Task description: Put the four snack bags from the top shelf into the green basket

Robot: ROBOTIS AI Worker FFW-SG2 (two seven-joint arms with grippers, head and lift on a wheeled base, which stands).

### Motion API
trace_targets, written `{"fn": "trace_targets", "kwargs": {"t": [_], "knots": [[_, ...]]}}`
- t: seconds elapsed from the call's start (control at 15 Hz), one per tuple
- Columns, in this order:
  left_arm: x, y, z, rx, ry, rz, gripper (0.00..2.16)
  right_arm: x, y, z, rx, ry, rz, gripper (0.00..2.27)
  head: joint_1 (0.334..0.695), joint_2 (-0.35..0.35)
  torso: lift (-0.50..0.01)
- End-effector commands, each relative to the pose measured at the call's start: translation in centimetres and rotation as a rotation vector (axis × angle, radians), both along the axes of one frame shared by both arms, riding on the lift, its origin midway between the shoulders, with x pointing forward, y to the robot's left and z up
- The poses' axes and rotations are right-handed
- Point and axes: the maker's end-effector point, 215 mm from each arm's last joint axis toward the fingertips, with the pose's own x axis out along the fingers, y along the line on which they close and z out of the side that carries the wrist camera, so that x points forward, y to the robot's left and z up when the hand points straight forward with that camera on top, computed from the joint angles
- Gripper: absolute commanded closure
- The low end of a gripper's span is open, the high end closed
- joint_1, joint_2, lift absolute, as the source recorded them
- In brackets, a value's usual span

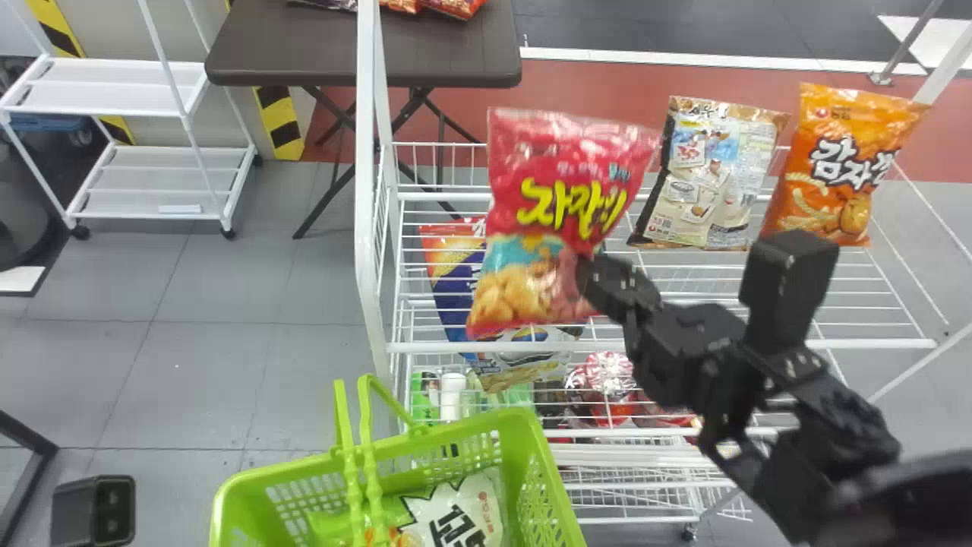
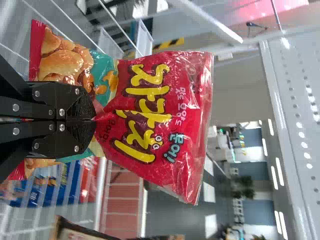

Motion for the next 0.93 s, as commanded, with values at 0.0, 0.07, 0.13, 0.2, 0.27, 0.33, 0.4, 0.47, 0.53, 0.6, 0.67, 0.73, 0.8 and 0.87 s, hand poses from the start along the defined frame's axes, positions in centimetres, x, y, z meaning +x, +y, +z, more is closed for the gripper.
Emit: {"fn": "trace_targets", "kwargs": {"t": [0.0, 0.07, 0.13, 0.2, 0.27, 0.33, 0.4, 0.47, 0.53, 0.6, 0.67, 0.73, 0.8, 0.87], "knots": [[0.3, 0.0, 0.2, -0.013, -0.006, -0.003, 2.15, -3.9, 2.1, -1.8, 0.028, 0.095, 0.068, 2.25, 0.695, -0.012, -0.006], [0.4, 0.0, 0.2, -0.014, -0.006, -0.002, 2.15, -5.3, 2.7, -2.4, 0.033, 0.131, 0.091, 2.25, 0.695, 0.001, -0.006], [0.5, 0.0, 0.2, -0.016, -0.005, -0.002, 2.15, -6.7, 3.7, -2.9, 0.044, 0.168, 0.123, 2.25, 0.695, 0.016, -0.006], [0.6, 0.0, 0.2, -0.016, -0.007, -0.001, 2.15, -8.1, 4.5, -3.5, 0.053, 0.219, 0.150, 2.25, 0.695, 0.047, -0.006], [0.7, 0.0, 0.2, -0.018, -0.008, 0.000, 2.15, -9.4, 5.1, -4.0, 0.056, 0.255, 0.173, 2.25, 0.695, 0.061, -0.006], [0.7, 0.0, 0.2, -0.017, -0.007, 0.000, 2.15, -10.7, 5.6, -4.3, 0.057, 0.282, 0.200, 2.25, 0.695, 0.078, -0.006], [0.7, 0.1, 0.2, -0.016, -0.007, 0.001, 2.15, -12.1, 6.2, -4.3, 0.054, 0.299, 0.225, 2.25, 0.695, 0.095, -0.006], [0.7, 0.0, 0.2, -0.017, -0.007, 0.002, 2.15, -13.0, 6.5, -4.1, 0.063, 0.311, 0.243, 2.25, 0.695, 0.124, -0.006], [0.7, 0.0, 0.2, -0.018, -0.007, 0.003, 2.15, -14.6, 6.9, -4.8, 0.067, 0.362, 0.274, 2.25, 0.695, 0.138, -0.006], [0.7, 0.0, 0.2, -0.020, -0.005, 0.002, 2.15, -16.0, 7.7, -5.4, 0.075, 0.406, 0.308, 2.25, 0.695, 0.150, -0.006], [0.8, -0.2, 0.2, -0.022, -0.008, -0.001, 2.15, -17.4, 8.3, -6.2, 0.073, 0.450, 0.334, 2.25, 0.695, 0.164, -0.006], [0.8, -0.3, 0.3, -0.024, -0.011, -0.004, 2.15, -18.3, 8.7, -7.0, 0.064, 0.480, 0.349, 2.25, 0.695, 0.181, -0.006], [0.9, -0.5, 0.4, -0.026, -0.012, -0.006, 2.15, -19.6, 9.0, -7.9, 0.044, 0.523, 0.370, 2.25, 0.695, 0.200, -0.006], [0.9, -0.5, 0.4, -0.027, -0.012, -0.007, 2.15, -20.3, 9.1, -8.5, 0.033, 0.546, 0.380, 2.25, 0.695, 0.228, -0.006]]}}
